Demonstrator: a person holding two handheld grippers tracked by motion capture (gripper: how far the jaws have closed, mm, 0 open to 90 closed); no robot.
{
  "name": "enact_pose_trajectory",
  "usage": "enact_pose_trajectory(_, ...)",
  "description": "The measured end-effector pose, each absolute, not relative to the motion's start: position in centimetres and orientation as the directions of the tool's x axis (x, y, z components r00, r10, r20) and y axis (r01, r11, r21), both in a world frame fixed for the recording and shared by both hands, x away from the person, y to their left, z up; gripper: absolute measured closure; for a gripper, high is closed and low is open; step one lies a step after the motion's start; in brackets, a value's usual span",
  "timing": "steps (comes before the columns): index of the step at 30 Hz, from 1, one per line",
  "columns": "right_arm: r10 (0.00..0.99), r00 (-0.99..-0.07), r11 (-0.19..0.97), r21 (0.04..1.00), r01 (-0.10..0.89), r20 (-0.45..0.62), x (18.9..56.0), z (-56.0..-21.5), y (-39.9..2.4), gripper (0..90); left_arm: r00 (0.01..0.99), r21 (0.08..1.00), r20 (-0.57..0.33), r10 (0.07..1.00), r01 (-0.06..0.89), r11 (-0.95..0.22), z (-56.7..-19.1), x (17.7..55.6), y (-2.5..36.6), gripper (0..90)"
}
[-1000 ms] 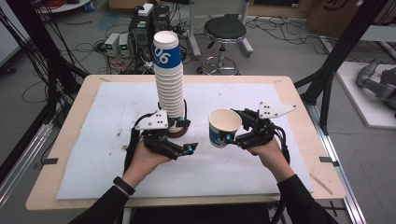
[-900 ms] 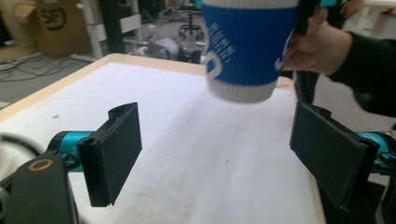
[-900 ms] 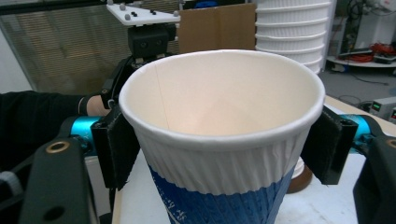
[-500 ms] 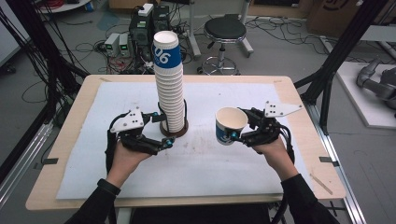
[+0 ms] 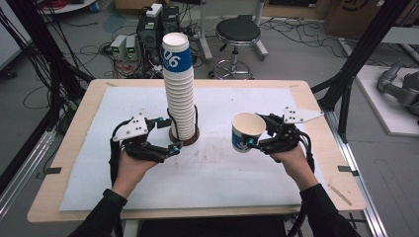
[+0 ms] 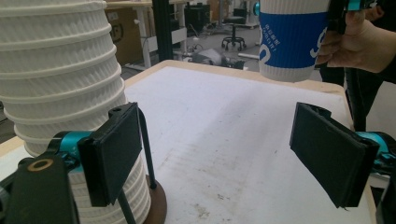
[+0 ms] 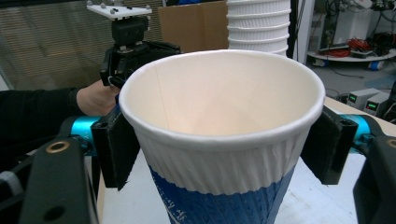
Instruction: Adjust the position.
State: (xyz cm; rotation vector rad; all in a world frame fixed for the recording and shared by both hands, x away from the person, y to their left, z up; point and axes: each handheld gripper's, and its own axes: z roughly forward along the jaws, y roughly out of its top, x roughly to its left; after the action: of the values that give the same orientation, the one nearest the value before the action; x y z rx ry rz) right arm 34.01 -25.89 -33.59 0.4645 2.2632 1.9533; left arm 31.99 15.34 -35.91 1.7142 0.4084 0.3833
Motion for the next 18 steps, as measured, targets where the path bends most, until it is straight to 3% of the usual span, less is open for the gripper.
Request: enact_pose_trajectory(18, 0.318, -0.943, 0.116, 0.983, 0.142, 0.098, 34.0, -33.5, -26.6, 23.7, 0.863, 0.986, -0.005, 0.505, 0.090, -0.144, -37.3, 31.5, 16.5, 16.7)
